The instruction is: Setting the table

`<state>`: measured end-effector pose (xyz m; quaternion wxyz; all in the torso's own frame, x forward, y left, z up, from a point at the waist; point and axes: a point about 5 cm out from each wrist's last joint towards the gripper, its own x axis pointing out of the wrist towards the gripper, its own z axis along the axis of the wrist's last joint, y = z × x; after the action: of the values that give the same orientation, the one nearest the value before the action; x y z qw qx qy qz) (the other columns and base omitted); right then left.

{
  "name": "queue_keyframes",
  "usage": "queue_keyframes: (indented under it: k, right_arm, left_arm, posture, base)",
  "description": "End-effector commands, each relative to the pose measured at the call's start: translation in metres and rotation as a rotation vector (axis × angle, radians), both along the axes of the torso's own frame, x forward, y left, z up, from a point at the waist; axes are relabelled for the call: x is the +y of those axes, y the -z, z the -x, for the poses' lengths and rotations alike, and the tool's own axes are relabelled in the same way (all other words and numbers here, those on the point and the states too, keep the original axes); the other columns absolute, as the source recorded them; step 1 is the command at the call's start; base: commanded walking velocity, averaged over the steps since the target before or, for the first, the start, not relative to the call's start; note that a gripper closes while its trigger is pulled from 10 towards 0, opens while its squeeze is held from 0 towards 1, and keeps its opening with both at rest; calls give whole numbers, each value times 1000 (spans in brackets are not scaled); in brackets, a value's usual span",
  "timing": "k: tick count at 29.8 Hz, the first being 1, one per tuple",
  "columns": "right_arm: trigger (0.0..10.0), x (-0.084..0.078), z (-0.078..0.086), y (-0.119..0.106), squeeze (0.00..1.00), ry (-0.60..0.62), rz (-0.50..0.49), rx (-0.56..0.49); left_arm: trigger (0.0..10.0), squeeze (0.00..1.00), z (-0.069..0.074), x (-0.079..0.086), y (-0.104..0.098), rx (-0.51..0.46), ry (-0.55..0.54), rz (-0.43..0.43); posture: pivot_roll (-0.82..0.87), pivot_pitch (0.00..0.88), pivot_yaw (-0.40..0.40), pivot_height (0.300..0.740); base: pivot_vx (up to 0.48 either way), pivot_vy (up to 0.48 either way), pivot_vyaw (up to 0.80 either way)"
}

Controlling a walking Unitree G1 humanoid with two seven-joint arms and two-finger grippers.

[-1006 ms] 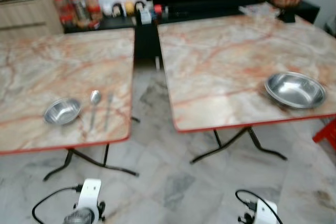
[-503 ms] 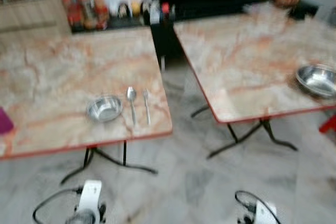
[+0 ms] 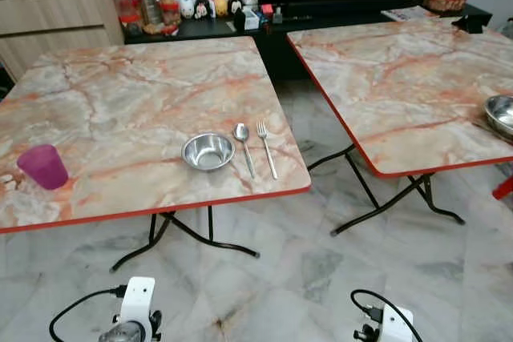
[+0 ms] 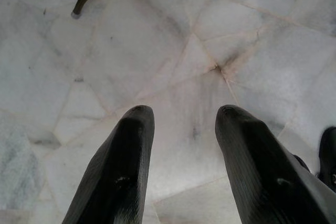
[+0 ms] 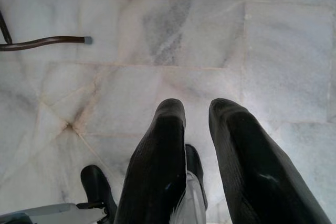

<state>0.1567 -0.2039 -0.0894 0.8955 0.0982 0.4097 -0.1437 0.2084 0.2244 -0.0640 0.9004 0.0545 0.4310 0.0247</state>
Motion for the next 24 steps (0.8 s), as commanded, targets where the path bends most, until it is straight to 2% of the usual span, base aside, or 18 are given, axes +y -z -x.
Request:
queue_keyframes:
  k: [1,11,22,24]
  right_arm:
    - [10000,-3,-3,-2,0,4,7,-9]
    - [10000,-3,-4,-2,0,-19,18,-3]
    - [10000,-3,-2,-1,0,-19,18,5]
    - [10000,-3,-2,-1,0,-11,15,7]
  left_arm:
    - [10000,0,1,-3,1,0,3,6]
    - [10000,0,0,-5,1,1,30,-8]
    - [10000,0,-2,-4,0,-3,35,-16]
    - [10000,0,-1,-4,0,-3,25,-17]
  posture:
    - [-33,0,16,740]
    - [-34,0,15,740]
    - [-32,0,13,740]
    - [-32,0,13,740]
  base:
    - [0,0,0]
    - [0,0,0]
    - [0,-328,0]
    - [0,0,0]
